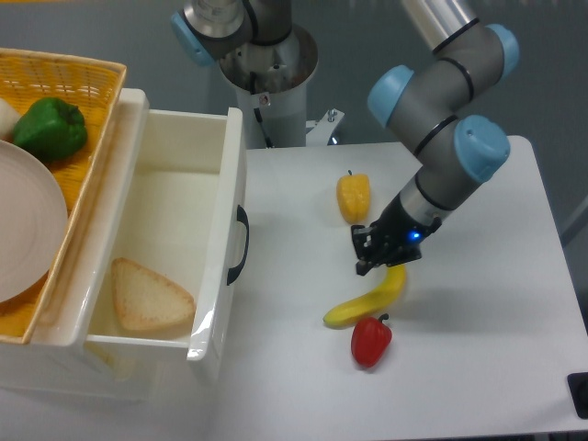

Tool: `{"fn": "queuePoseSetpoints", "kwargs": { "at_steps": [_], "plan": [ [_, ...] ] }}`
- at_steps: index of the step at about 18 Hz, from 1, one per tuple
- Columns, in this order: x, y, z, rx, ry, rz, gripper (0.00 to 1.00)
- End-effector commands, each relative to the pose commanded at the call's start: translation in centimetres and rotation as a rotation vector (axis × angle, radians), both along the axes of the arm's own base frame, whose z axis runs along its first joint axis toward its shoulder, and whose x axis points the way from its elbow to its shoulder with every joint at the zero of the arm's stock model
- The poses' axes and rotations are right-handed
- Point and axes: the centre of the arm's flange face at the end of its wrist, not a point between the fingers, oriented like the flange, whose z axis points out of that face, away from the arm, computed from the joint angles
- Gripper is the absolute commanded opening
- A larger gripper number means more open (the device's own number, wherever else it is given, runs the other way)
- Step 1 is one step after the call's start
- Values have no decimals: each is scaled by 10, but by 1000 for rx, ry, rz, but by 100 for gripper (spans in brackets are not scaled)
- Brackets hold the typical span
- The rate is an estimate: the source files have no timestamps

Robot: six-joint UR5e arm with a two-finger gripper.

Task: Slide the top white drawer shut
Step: 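Bring the gripper to the front face of the open white drawer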

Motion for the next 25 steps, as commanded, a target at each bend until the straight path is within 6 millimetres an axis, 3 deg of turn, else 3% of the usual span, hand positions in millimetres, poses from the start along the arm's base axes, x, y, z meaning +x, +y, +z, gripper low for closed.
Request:
{"fn": "queuePoseSetpoints", "kwargs": {
  "at_steps": [3,5,13,25],
  "plan": [
    [17,9,-3,1,-31,-1,0],
    [24,8,7,32,-36,4,0],
    [44,2,17,33,-121,13,0],
    [73,13,37,77,-161,-6,0]
  ]
}}
